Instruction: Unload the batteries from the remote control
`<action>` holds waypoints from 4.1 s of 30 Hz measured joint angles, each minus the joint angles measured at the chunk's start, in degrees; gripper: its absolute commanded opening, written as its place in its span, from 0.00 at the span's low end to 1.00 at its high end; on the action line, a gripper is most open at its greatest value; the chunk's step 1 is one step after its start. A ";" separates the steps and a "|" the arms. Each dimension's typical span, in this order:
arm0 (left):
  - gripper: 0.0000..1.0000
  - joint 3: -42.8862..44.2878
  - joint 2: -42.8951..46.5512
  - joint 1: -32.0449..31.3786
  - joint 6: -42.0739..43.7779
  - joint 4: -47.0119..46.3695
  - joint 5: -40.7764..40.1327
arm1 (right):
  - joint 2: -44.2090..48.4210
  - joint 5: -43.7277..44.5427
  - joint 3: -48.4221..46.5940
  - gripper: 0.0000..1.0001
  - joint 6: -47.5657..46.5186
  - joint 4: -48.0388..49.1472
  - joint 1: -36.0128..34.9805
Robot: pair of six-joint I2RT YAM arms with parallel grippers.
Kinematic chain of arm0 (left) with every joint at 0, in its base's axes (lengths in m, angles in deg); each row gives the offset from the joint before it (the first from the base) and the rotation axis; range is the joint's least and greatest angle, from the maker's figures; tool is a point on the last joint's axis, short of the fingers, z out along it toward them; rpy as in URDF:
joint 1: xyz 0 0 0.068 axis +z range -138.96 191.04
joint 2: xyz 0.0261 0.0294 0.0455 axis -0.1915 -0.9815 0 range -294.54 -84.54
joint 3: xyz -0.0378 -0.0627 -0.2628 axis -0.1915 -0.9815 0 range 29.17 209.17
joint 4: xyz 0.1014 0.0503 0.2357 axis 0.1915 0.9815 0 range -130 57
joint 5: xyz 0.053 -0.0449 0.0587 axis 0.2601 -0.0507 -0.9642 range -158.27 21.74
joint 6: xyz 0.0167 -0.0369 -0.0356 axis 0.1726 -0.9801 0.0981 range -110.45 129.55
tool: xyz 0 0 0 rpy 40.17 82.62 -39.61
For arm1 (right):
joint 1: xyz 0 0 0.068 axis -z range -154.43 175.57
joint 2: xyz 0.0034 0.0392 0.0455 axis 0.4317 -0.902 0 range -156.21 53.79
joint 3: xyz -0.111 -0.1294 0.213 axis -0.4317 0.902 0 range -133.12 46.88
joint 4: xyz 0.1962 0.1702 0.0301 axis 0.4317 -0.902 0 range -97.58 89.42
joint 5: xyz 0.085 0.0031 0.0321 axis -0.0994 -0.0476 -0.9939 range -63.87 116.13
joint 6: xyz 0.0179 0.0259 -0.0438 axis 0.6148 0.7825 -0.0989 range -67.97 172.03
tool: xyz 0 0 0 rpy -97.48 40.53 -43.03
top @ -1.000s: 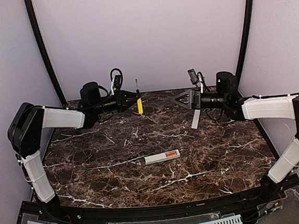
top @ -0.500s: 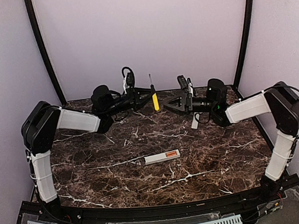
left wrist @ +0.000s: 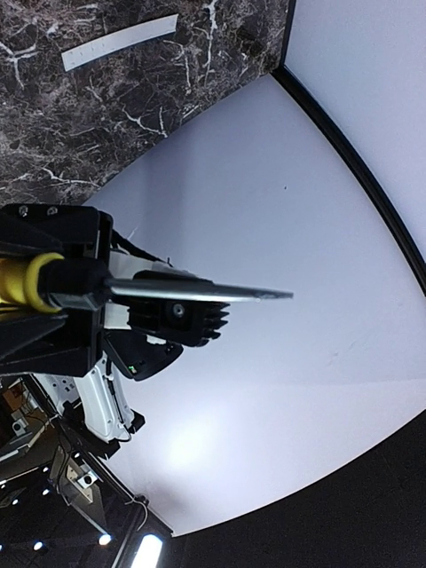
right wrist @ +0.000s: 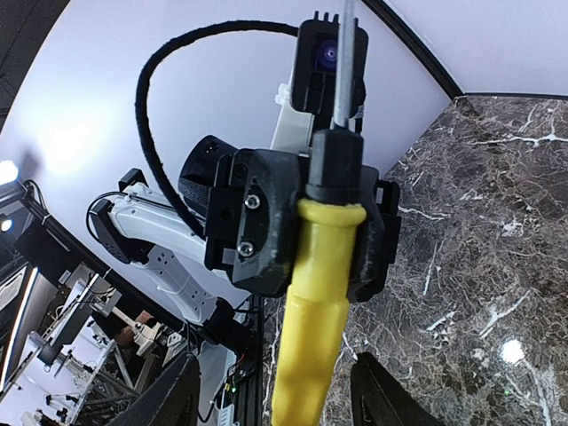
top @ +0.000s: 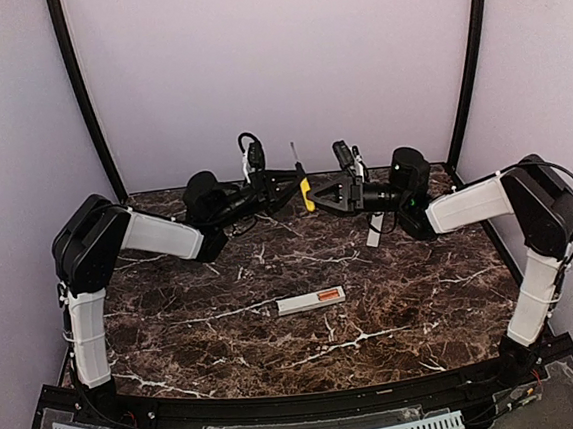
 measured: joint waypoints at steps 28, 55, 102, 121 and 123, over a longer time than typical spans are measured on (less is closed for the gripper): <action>0.86 -5.64 0.00 -0.46 2.99 -4.83 0.96 | 9.46 -0.37 -5.14 0.00 -17.44 -34.67 0.00; 0.87 -0.04 -1.46 1.60 4.17 -0.22 29.31 | 23.26 6.16 -6.45 0.00 -47.34 -86.99 0.15; 0.30 0.39 13.40 -2.97 50.21 57.66 29.27 | 11.56 -3.78 -14.56 0.00 -62.01 -96.67 -4.68; 0.01 -3.02 12.94 -3.41 43.41 47.60 30.12 | 11.58 -2.19 -14.56 0.45 -61.75 -97.00 -4.74; 0.00 -4.66 12.98 -3.56 42.10 45.09 29.94 | 11.58 -1.31 -14.56 0.64 -61.09 -96.00 -4.74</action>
